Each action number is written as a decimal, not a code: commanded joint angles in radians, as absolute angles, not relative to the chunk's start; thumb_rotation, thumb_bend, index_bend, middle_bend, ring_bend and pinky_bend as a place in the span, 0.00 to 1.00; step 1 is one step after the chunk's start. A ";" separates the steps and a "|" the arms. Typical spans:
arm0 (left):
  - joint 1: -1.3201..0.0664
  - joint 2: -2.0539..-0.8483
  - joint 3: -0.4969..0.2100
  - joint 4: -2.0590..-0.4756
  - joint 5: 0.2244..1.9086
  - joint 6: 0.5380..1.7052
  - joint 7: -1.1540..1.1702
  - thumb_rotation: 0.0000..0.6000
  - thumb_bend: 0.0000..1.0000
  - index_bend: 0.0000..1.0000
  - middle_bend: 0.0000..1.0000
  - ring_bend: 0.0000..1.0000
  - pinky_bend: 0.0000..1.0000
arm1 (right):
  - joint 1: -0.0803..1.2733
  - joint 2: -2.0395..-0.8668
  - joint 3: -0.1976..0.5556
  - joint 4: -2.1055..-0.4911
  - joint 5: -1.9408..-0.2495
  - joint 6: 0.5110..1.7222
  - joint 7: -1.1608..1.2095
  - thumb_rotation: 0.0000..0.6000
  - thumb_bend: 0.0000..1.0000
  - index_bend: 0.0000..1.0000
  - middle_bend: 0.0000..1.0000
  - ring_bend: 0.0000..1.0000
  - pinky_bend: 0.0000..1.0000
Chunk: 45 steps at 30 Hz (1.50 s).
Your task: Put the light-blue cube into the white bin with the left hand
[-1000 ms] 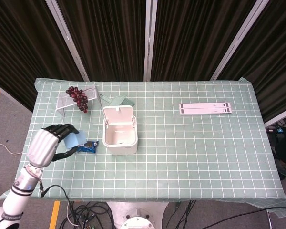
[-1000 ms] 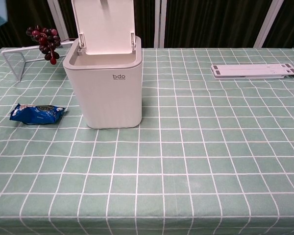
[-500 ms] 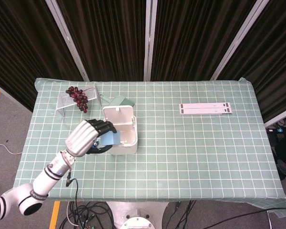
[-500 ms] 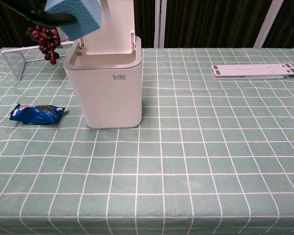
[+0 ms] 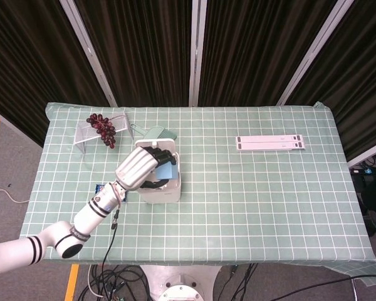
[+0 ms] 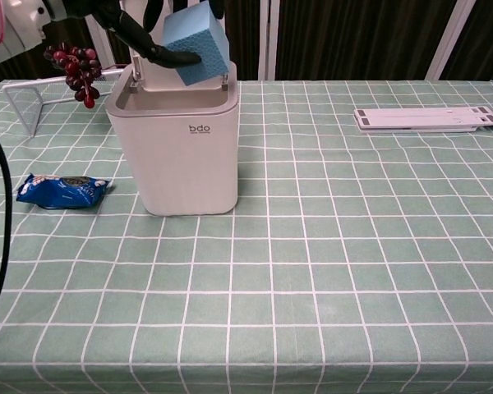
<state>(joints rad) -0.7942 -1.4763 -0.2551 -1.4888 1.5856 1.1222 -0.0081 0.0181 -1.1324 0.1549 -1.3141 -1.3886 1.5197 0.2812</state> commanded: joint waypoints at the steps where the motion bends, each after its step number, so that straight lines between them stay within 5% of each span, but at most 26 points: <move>1: -0.790 -1.487 -0.245 -1.471 1.595 1.153 -0.001 1.00 0.34 0.45 0.50 0.51 0.63 | 0.018 -1.140 0.155 -1.297 -1.386 1.515 0.293 1.00 0.18 0.00 0.00 0.00 0.00; 8: -0.784 -1.490 -0.229 -1.443 1.611 1.200 0.010 1.00 0.18 0.34 0.38 0.37 0.59 | 0.018 -1.146 0.156 -1.284 -1.386 1.511 0.299 1.00 0.18 0.00 0.00 0.00 0.00; 14: -0.770 -1.440 -0.202 -1.474 1.608 1.192 0.049 1.00 0.05 0.23 0.26 0.24 0.44 | 0.018 -1.146 0.156 -1.288 -1.389 1.512 0.294 1.00 0.18 0.00 0.00 0.00 0.00; 24: -0.621 -1.316 -0.153 -1.598 1.625 1.380 0.116 1.00 0.03 0.23 0.25 0.23 0.40 | 0.015 -1.143 0.160 -1.297 -1.391 1.522 0.294 1.00 0.18 0.00 0.00 0.00 0.00; 34: -0.320 -1.210 -0.004 -1.628 1.601 1.628 0.212 1.00 0.04 0.27 0.26 0.23 0.39 | 0.011 -1.134 0.159 -1.323 -1.414 1.552 0.274 1.00 0.18 0.00 0.00 0.00 0.00; 45: -0.194 -1.153 0.062 -1.622 1.457 1.550 0.348 1.00 0.03 0.16 0.15 0.08 0.19 | 0.005 -1.142 0.130 -1.382 -1.459 1.579 0.182 1.00 0.18 0.00 0.00 0.00 0.00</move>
